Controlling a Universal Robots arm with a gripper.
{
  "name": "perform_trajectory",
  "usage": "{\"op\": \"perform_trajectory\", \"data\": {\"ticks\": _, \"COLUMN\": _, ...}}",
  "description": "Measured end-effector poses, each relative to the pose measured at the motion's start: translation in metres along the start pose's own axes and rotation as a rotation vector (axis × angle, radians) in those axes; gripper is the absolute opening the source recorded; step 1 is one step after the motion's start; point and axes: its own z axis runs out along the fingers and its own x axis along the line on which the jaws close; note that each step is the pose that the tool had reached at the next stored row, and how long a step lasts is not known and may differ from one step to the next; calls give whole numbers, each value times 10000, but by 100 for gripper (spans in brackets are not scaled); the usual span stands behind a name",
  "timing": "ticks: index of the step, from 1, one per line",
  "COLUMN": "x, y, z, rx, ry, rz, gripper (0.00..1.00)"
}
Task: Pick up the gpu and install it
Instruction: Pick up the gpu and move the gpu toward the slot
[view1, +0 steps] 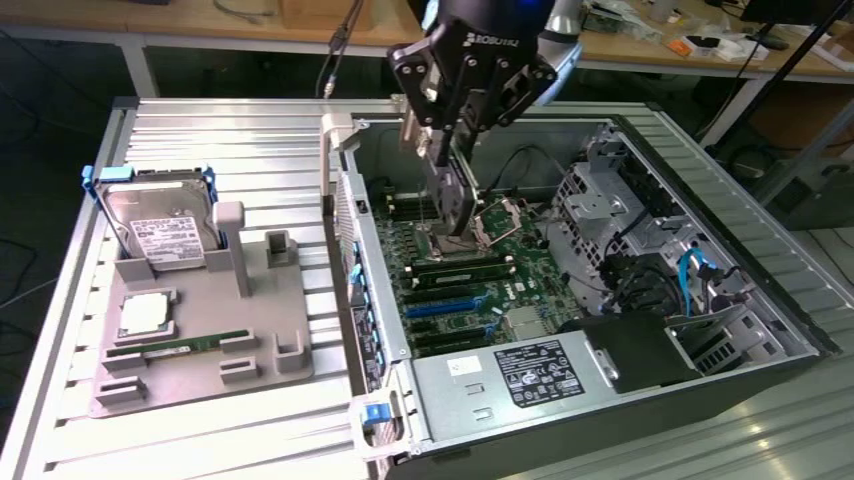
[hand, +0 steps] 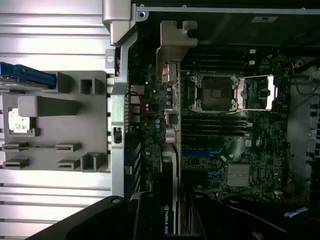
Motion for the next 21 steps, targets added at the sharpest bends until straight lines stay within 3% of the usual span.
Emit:
{"op": "perform_trajectory", "data": {"ticks": 10, "x": -548, "y": -17, "z": -13, "rx": -4, "ry": 155, "rz": 2, "gripper": 27}}
{"op": "perform_trajectory", "data": {"ticks": 16, "x": -801, "y": -27, "z": -5, "rx": -5, "ry": 156, "rz": 2, "gripper": 27}}
{"op": "perform_trajectory", "data": {"ticks": 21, "x": -964, "y": -32, "z": 35, "rx": -2, "ry": 81, "rz": 2, "gripper": 27}}
